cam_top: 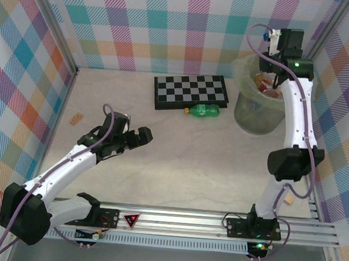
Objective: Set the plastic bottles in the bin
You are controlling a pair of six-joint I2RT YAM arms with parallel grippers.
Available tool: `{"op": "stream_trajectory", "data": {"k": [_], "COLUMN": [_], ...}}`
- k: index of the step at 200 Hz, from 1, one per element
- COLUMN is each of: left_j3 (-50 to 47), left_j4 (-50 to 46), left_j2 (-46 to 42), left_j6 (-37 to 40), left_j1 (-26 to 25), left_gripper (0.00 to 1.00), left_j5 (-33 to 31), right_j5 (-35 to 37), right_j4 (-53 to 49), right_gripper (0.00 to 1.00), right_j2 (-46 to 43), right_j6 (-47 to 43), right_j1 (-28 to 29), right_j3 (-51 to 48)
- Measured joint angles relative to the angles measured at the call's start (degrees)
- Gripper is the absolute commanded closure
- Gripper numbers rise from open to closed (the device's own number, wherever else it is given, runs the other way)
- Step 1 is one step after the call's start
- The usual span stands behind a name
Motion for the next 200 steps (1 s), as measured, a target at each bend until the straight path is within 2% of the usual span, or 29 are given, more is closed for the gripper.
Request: {"op": "stream_trajectory", "data": {"k": [41,53,75,99,138,200], "left_j3": [0.0,0.0,0.0,0.0,0.0,0.0], "left_j4": [-0.3,-0.5,-1.0,-1.5,-1.5,-1.5], "left_j2": [-1.2,-1.4,-1.5,-1.5,-1.5,-1.4], "left_j6": [0.0,0.0,0.0,0.0,0.0,0.0], "left_j1": [0.0,0.0,0.0,0.0,0.0,0.0], "left_gripper": [0.0,0.0,0.0,0.0,0.0,0.0], "left_j5": [0.0,-0.2,-0.3,-0.3,-0.3,-0.2], "right_j5": [-2.0,-2.4,-3.3,-4.0,-4.2,-4.2], "right_j4": [-4.5,-5.8,-7.7,-9.7,-10.2,-6.8], "right_gripper": [0.49,0.43,0.25,0.21,0.26,0.49], "right_j2": [4.4,5.2,6.2,7.3,7.5,8.0], "right_j6": [5.7,7.6,10.5,12.1,12.7,13.3], "right_j1": [0.0,0.0,-0.1,-0.1,-0.4,-1.2], "right_j3": [5.8,6.8,7.5,8.6,9.9,10.0]}}
